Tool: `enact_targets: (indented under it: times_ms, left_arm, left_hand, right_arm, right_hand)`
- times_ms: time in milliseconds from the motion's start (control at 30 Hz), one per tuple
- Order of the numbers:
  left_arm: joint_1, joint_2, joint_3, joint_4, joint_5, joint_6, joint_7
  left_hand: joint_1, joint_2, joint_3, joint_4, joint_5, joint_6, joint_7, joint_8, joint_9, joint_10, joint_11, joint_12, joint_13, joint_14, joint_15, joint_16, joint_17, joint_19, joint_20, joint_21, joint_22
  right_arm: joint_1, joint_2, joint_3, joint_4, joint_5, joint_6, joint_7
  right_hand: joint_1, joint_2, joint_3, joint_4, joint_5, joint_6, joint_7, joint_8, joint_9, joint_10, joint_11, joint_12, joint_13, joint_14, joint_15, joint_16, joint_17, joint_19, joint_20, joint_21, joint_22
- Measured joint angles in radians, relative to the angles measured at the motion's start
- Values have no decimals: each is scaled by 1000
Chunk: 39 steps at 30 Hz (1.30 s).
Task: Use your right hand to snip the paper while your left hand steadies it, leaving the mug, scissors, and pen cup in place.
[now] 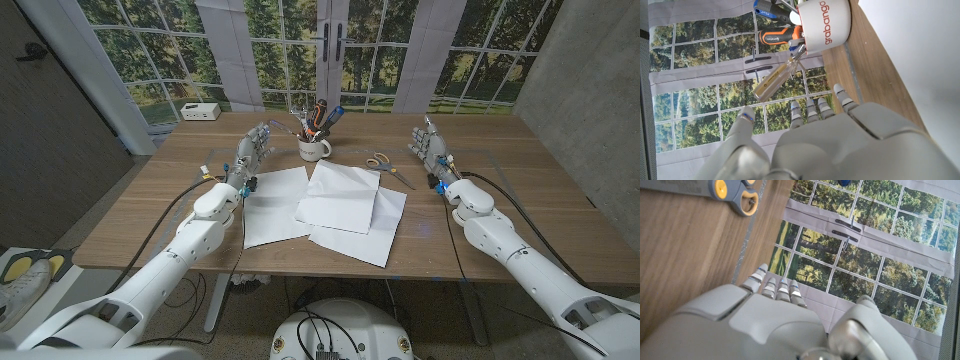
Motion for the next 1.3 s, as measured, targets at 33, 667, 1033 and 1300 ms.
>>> enact_targets:
  times_ms: [33,667,1033,1300]
  left_arm:
    - [0,-1,0,2,-2,-1,-3]
    - [13,11,-3,-11,21,-22,7]
    - [26,13,0,-16,46,-56,21]
    - [26,1,3,-5,57,-60,48]
  left_hand:
    - [0,0,0,0,0,2,-2,0,0,0,0,0,0,0,0,0,0,0,0,0,0]
    - [0,0,0,0,0,15,0,0,0,0,0,0,-8,0,0,0,2,0,0,-5,0]
    - [5,5,0,0,0,27,2,-4,0,18,0,-5,-12,2,2,0,5,5,5,-12,0]
    - [5,5,0,0,0,41,2,-4,0,29,0,-7,-17,9,-2,0,5,16,1,-20,0]
  right_arm:
    - [0,0,-1,-1,0,-2,1]
    - [-2,-21,-10,-38,-21,-27,-13]
    - [-9,-48,-25,-82,-68,-64,-52]
    - [-17,-77,-28,-119,-102,-84,-80]
  right_hand:
    - [0,0,0,0,0,0,0,0,0,0,0,0,0,0,0,0,0,0,0,0,0]
    - [9,9,4,-4,4,-9,-24,0,0,40,-41,15,5,2,-63,0,0,1,9,4,0]
    - [27,16,6,-14,4,-25,-29,0,0,101,-50,37,9,9,-70,8,-3,-4,15,4,0]
    - [53,32,18,-27,4,-19,-31,4,0,134,-59,45,16,24,-100,9,-3,1,20,4,0]
